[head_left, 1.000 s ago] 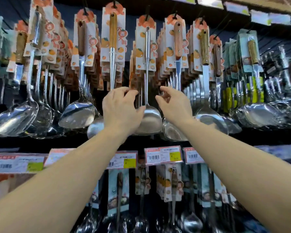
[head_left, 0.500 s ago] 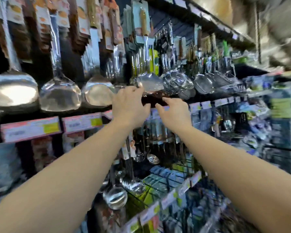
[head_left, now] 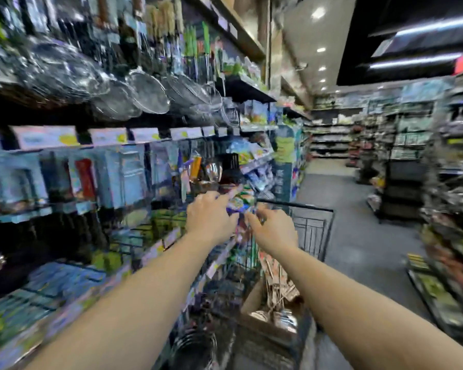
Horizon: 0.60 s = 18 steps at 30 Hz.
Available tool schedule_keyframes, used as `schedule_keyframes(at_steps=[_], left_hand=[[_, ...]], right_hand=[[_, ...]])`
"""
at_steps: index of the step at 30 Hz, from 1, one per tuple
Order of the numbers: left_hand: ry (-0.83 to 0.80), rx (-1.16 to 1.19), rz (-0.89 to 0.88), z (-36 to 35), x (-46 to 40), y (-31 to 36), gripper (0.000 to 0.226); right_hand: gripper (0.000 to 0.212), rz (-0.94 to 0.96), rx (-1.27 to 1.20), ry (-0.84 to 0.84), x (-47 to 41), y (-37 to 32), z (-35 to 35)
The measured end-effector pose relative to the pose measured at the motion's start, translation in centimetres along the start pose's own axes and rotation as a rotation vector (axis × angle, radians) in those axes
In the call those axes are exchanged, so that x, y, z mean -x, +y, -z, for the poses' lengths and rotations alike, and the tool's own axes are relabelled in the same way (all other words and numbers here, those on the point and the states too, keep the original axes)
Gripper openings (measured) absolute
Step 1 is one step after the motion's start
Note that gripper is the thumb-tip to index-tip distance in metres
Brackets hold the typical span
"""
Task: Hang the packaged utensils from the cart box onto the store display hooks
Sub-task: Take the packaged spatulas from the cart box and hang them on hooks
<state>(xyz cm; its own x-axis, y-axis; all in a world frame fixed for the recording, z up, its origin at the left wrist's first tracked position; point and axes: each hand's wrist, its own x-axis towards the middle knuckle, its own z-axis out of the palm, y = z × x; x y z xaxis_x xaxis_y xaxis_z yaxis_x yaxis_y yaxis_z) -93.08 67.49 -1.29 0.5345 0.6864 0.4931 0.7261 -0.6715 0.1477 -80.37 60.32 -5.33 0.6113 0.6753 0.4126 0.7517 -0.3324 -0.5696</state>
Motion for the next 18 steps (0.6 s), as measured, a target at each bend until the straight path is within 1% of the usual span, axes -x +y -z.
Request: schedule_keyframes(at_steps=[3,6,12,15,18], left_hand=[[-0.083,0.034,-0.048,-6.3,-2.6,2.6,0.054],[-0.171,0.08,-0.055,-12.5,-4.9,4.0,0.053],[-0.29,0.143,-0.102,-24.5,-12.2,4.4,0.052],[-0.359,0.166,-0.115,-29.9,-15.8,4.5,0.052],[-0.412,0.174,-0.152,-34.8,-18.3,4.8,0.048]], right_hand=[[0.053,-0.114,0.03,-0.009,-2.2,5.9,-1.6],[0.056,-0.186,0.054,-0.016,-4.6,10.7,-4.1],[0.061,-0.322,0.026,-0.039,-11.2,18.1,-10.8],[0.054,-0.425,0.034,-0.065,-14.1,22.3,-13.5],[0.055,-0.544,0.049,-0.089,-16.0,26.8,-16.0]])
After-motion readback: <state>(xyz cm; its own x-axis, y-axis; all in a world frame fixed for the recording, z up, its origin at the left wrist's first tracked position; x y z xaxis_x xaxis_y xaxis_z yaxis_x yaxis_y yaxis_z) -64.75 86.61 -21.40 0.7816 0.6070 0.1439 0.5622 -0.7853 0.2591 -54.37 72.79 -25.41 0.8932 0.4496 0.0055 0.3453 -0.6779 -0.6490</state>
